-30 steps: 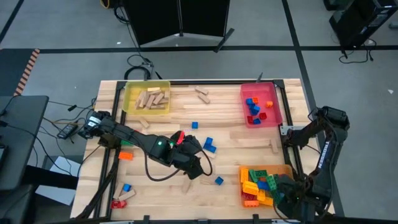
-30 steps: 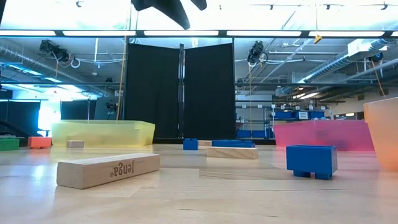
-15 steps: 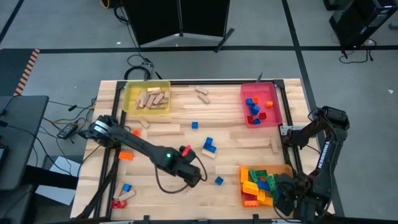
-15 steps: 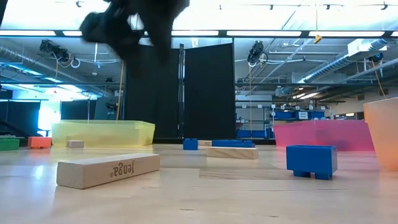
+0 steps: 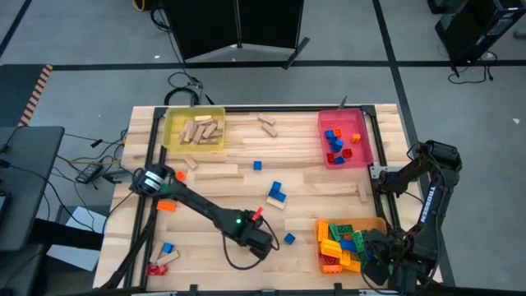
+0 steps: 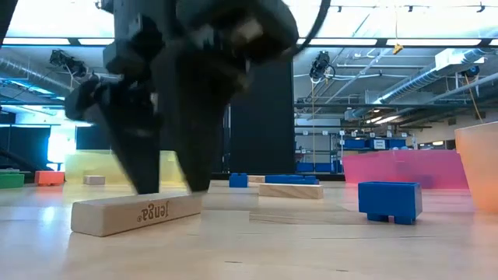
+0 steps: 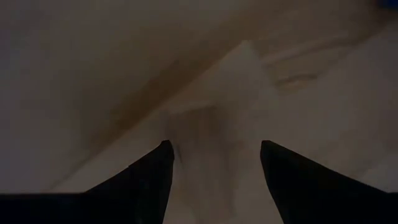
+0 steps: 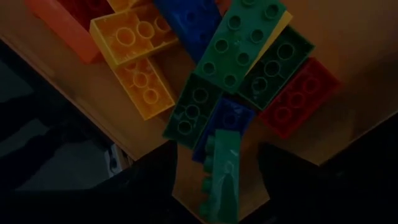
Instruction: Sort blocks by size
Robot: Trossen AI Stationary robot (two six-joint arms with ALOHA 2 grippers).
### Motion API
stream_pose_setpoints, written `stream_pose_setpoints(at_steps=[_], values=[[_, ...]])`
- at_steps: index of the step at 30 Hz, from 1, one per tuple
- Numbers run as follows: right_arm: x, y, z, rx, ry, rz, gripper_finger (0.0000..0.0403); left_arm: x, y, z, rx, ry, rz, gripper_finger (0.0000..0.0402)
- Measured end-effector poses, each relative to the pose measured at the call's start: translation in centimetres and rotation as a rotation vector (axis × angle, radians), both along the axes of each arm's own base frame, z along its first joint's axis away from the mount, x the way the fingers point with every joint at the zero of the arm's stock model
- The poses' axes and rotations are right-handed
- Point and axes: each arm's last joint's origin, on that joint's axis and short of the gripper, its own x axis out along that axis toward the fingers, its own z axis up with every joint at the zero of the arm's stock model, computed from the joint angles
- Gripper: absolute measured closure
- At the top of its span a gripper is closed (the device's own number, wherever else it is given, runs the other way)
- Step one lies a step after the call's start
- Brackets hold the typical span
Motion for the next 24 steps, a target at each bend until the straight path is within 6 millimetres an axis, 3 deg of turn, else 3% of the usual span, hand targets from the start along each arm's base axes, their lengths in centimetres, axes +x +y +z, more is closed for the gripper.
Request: stream_pose_setpoints(at_steps=[3, 18, 24], values=[[0.0, 0.0, 0.0, 0.002, -0.001, 0.0, 0.0165, 0.1, -0.1, -0.9, -0.011, 0.033, 0.024, 0.0158], [0.0, 0.0, 0.0, 0.004, -0.002, 0.007, 0.0165, 0.1, 0.1, -0.5, 0.022, 0.036, 0.006, 0.0158], [0.0, 0.0, 0.0, 0.004, -0.002, 0.007, 0.0165, 1.1, 1.0, 0.9, 0.047, -0.009, -0.05, 0.0158]])
